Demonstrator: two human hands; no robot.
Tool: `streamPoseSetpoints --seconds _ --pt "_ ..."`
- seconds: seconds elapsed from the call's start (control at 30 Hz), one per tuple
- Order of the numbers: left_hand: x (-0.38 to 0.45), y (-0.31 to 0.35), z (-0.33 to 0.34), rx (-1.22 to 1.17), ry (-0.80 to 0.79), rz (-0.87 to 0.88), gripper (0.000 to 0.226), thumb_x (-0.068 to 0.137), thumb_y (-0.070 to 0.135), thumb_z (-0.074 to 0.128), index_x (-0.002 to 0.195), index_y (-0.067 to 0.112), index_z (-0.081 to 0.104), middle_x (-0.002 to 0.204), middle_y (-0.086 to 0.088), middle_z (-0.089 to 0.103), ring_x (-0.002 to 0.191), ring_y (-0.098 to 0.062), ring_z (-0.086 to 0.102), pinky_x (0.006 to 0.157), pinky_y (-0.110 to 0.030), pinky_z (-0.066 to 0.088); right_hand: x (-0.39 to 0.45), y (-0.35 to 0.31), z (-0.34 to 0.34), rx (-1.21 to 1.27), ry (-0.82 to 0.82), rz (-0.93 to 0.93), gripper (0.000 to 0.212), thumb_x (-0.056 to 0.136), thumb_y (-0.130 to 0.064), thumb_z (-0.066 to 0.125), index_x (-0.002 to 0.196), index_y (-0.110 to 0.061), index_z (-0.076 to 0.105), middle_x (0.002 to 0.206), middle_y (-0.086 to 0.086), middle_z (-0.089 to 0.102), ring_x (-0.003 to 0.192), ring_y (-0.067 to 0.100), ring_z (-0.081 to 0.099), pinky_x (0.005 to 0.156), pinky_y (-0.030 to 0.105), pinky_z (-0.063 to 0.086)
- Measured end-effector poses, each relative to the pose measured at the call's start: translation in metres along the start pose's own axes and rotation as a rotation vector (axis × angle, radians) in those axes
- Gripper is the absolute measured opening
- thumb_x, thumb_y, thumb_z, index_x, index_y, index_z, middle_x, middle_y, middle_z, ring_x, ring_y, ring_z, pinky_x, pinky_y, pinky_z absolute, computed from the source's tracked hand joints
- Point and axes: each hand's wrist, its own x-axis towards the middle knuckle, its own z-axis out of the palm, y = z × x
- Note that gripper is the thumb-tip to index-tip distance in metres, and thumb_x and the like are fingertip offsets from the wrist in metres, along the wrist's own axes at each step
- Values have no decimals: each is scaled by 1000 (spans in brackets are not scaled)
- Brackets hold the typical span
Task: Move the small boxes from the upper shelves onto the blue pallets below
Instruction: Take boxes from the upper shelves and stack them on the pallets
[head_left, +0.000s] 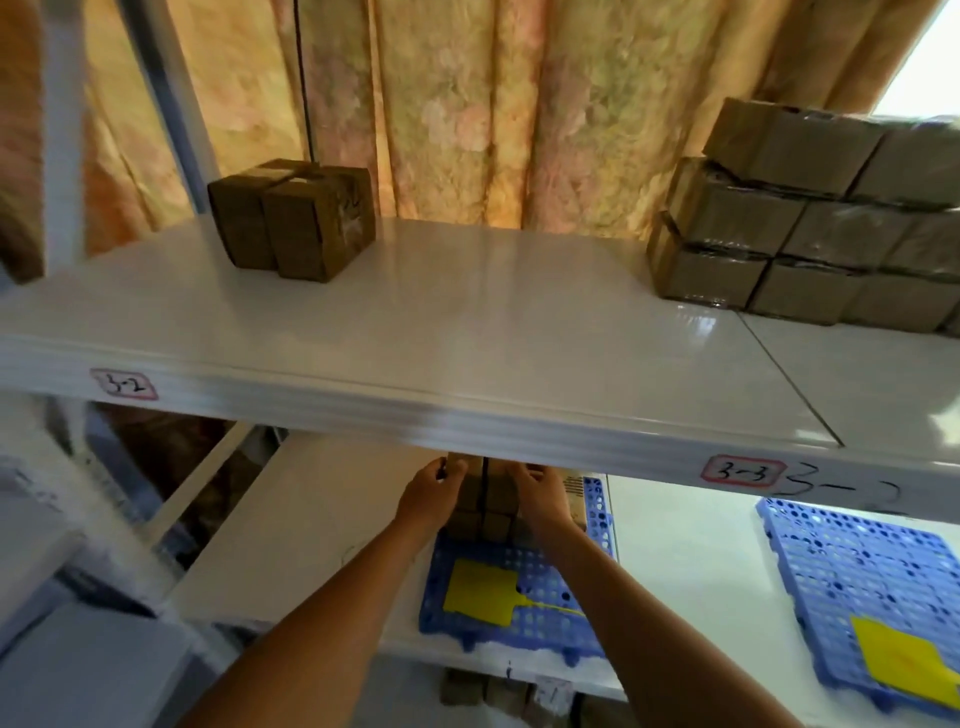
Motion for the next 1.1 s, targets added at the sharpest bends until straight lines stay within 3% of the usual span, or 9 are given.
streamPoseSetpoints --seconds 0.13,0.3,0.4,0.47,0.63,0.77,0.83,0.97,1.1 --pt "-11 7 -5 5 18 -26 80 99 69 31 160 18 26 164 -6 31 147 -30 36 114 -40 33 -13 -2 -8 8 14 18 43 103 -52 48 127 -18 60 120 11 68 90 18 62 87 36 47" --pt "-36 5 -29 193 29 103 64 106 53 25 156 14 35 162 -8 35 145 -30 38 119 -41 30 -48 -12 -18 -214 98 11 54 105 -52 36 141 -17 57 138 18 62 124 38 58 101 44 44" --pt "-62 8 -47 322 13 227 60 106 51 29 156 19 35 163 -5 34 147 -26 35 111 -35 34 -82 -22 -19 -471 78 -114 47 109 -42 31 130 -12 61 133 19 65 121 37 61 95 41 47" --pt "-82 15 -59 421 -9 304 63 105 52 29 160 21 28 165 -4 29 150 -25 29 117 -40 32 -106 -32 -16 -579 46 -204 46 110 -35 29 130 -7 59 137 19 61 126 34 58 92 38 45" --pt "-150 31 -100 557 68 499 60 105 52 31 158 23 31 167 -2 26 153 -22 25 120 -37 27 -185 -62 -3 -761 41 -405 52 110 -35 31 153 -9 43 157 13 45 144 31 43 116 39 36" --pt "-210 31 -141 573 137 522 54 102 57 26 148 33 44 160 -1 39 144 -25 38 111 -40 37 -252 -78 9 -917 59 -613 47 110 -29 31 151 -12 45 159 13 42 149 31 35 118 42 35" --pt "-236 34 -162 579 182 574 50 101 58 24 135 35 51 148 1 52 133 -26 50 102 -43 45 -282 -85 17 -893 83 -676 53 109 -35 29 157 -12 38 165 11 34 155 27 27 124 40 29" --pt "-283 39 -207 587 227 630 59 96 68 18 135 36 49 144 2 56 132 -24 53 100 -42 46 -335 -108 38 -808 119 -729 62 108 -47 29 161 -15 30 169 7 28 155 25 28 122 40 28" --pt "-300 63 -259 499 324 600 74 94 73 17 156 35 33 163 7 35 148 -18 34 116 -40 29 -361 -153 58 -717 152 -780 64 108 -50 32 162 -16 30 169 4 27 157 20 25 123 36 25"
